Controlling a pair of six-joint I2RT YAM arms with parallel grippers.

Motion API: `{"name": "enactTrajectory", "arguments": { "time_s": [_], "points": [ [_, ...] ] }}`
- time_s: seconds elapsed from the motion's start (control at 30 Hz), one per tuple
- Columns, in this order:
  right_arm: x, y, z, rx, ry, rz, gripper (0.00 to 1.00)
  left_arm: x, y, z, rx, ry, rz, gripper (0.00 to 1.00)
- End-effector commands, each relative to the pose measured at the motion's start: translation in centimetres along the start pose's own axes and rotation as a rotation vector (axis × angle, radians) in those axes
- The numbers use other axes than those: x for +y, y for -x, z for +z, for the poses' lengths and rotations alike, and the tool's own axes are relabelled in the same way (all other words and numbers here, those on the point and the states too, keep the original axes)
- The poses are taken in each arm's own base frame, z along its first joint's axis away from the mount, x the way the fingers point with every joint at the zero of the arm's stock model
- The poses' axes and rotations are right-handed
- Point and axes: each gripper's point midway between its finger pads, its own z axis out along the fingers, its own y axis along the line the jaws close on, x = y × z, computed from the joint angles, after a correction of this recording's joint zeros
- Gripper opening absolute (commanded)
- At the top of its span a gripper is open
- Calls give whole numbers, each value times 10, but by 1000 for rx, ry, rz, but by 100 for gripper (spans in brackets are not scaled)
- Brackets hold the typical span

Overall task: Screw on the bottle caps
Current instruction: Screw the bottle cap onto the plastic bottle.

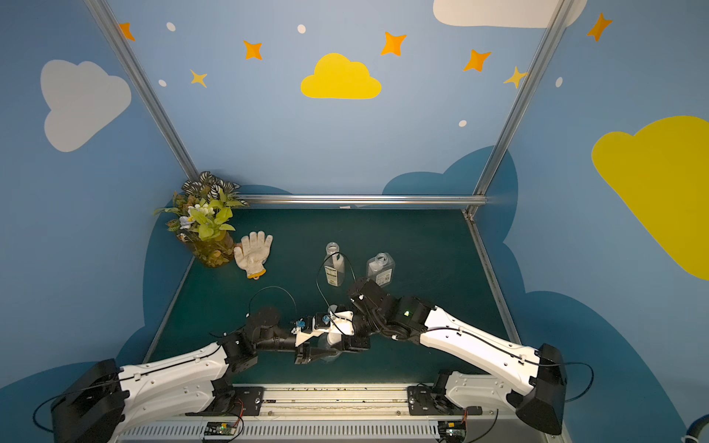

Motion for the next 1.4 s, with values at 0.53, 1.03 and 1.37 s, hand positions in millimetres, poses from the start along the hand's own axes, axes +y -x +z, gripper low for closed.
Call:
{"name": "enactTrajectory", "arguments": {
  "time_s": [0.53, 1.03, 1.37],
  "points": [
    [2, -3, 2, 11, 1, 22, 70, 4, 13, -4, -44, 28, 38, 3],
    [0, 0, -4, -5, -21, 16, 64, 3, 11, -2, -38, 21, 32, 3],
    [0, 2, -1, -14, -14, 29, 51, 4, 9, -2, -34, 22, 29, 3]
  ]
}}
